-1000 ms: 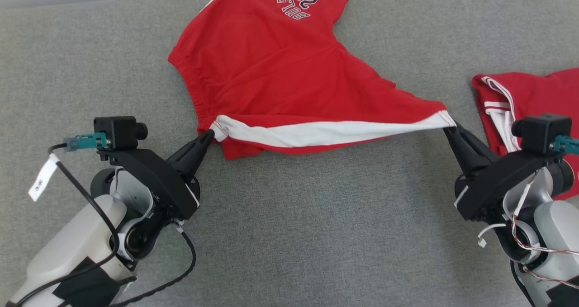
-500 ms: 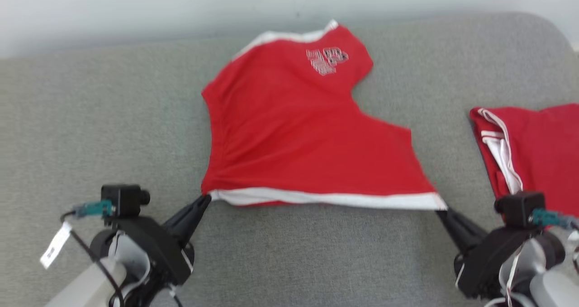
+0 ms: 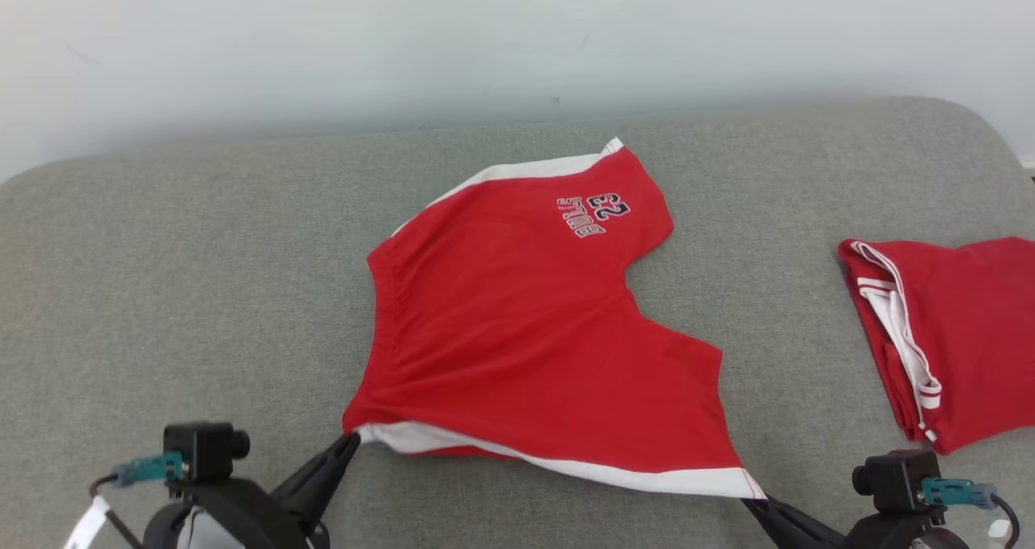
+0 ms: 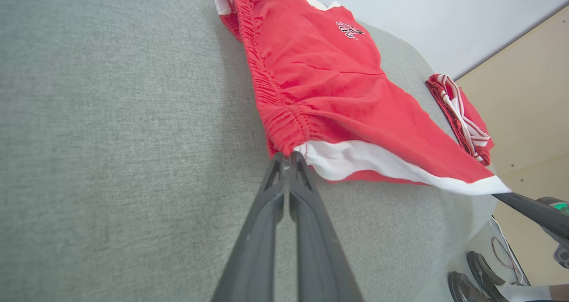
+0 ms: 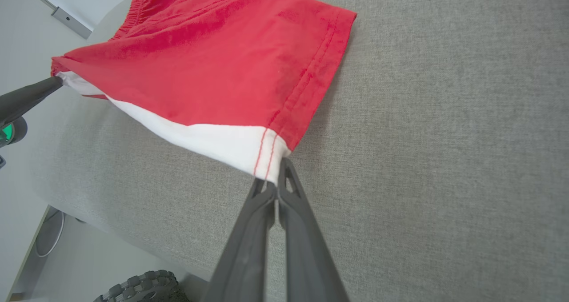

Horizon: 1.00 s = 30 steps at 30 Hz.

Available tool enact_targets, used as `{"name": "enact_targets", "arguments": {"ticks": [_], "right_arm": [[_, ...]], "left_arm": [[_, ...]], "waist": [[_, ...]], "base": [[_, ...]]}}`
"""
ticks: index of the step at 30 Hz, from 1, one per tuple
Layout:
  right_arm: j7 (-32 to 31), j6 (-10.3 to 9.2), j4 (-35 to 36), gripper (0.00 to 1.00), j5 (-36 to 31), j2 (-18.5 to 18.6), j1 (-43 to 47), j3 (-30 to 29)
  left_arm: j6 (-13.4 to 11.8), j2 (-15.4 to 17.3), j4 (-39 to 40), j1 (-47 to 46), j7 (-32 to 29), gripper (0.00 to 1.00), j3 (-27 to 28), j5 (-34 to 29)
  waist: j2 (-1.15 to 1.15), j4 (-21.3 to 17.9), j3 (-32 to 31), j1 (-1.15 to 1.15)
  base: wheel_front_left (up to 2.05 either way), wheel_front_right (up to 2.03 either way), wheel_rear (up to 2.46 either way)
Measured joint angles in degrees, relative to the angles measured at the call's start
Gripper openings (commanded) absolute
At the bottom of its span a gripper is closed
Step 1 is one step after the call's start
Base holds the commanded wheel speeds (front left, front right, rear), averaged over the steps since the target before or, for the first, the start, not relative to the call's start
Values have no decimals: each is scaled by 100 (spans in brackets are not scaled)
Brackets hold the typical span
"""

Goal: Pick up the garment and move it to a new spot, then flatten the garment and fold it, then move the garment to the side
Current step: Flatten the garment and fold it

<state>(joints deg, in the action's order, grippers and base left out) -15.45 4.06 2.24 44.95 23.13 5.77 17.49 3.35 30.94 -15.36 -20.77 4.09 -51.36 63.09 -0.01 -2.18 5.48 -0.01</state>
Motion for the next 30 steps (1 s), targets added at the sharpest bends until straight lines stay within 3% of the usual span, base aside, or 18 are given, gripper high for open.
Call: {"name": "enact_targets", "arguments": {"ticks": [13, 14, 15, 16, 17, 25, 30], "right_arm": [[-230, -179, 182, 0, 82, 214, 353, -152], [-250, -213, 182, 10, 82, 214, 370, -146], [-271, -231, 181, 65, 82, 214, 385, -146], [-274, -250, 182, 100, 82, 214, 402, -145], [-303, -264, 179, 100, 82, 214, 407, -136], [-445, -489, 86, 100, -152, 307, 407, -107], [-121, -690, 111, 100, -388, 322, 246, -403]], "left_arm": [[-290, 226, 379, 549, -77, 0, -176, 143], [-300, 244, 379, 549, -111, 0, -200, 123], [-335, 248, 379, 549, -112, 30, -215, 96], [-335, 250, 381, 549, -130, 49, -233, 77], [-335, 250, 386, 549, -163, 100, -256, 51], [-498, 256, 366, 553, -285, 100, -291, -9], [-738, 248, 341, 566, 297, 100, 204, -4]], "waist": [[0, 29, 24, 1], [1, 29, 33, 1], [0, 28, 43, 1], [1, 28, 54, 1], [1, 28, 65, 2], [1, 46, 109, 2], [1, 68, 51, 2]], "base": [[0, 0, 0], [0, 0, 0], [0, 0, 0], [0, 0, 0], [0, 0, 0], [0, 0, 0], [0, 0, 0]]}}
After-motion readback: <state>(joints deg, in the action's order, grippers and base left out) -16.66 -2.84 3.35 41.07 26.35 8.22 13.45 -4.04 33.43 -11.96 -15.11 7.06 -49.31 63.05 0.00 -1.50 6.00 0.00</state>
